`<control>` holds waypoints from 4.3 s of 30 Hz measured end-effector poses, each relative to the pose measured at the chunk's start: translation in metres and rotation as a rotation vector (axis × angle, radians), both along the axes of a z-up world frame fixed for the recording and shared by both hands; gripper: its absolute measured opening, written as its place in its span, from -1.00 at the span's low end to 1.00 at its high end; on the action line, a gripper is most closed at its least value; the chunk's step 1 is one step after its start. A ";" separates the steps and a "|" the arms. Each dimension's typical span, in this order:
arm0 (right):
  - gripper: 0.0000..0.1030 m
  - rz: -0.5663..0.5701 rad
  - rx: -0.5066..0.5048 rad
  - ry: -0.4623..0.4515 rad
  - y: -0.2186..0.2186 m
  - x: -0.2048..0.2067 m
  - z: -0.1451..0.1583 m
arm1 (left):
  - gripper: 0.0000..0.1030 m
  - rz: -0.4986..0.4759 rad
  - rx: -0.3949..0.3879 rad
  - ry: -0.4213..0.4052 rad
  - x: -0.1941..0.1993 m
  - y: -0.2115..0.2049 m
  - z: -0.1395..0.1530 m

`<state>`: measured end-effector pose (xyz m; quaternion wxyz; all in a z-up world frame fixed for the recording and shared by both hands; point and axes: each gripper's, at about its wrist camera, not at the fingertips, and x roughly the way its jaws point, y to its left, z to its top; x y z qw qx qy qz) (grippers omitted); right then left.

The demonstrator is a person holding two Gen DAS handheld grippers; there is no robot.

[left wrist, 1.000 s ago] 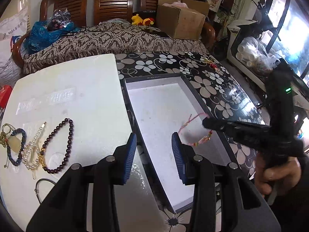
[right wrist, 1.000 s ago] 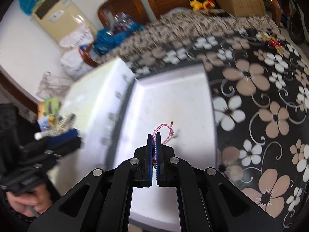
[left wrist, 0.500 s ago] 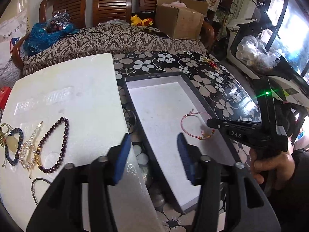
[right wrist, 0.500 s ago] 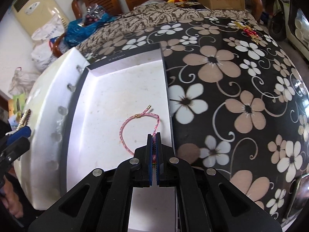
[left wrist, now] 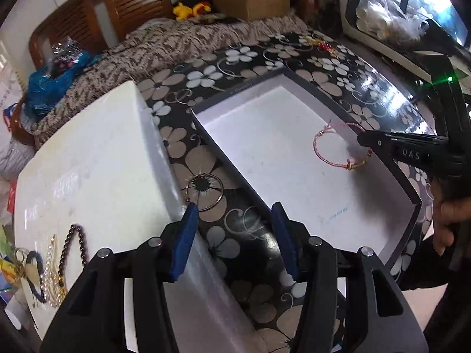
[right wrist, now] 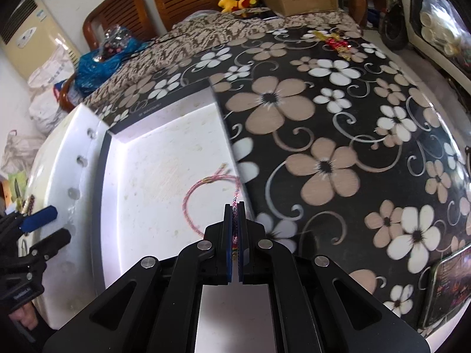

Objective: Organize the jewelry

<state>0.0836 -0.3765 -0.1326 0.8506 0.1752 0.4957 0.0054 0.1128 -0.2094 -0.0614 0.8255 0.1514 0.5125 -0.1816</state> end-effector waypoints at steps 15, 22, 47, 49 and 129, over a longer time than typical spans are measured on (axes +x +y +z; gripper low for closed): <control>-0.32 0.086 0.148 -0.083 0.000 -0.005 0.025 | -0.13 -0.165 0.236 0.115 0.028 -0.026 -0.024; -0.22 0.092 0.192 -0.134 -0.001 -0.009 0.040 | -0.13 -0.385 0.381 0.231 0.038 -0.035 -0.034; -0.16 0.015 0.269 -0.218 -0.024 -0.015 0.062 | -0.45 -0.519 0.610 0.443 0.054 -0.062 -0.078; -0.16 0.008 0.279 -0.216 -0.026 -0.014 0.062 | -0.45 -0.518 0.600 0.442 0.057 -0.062 -0.079; -0.13 -0.007 0.198 -0.227 -0.015 -0.009 0.072 | 0.04 -0.254 -0.003 0.121 -0.015 -0.040 0.010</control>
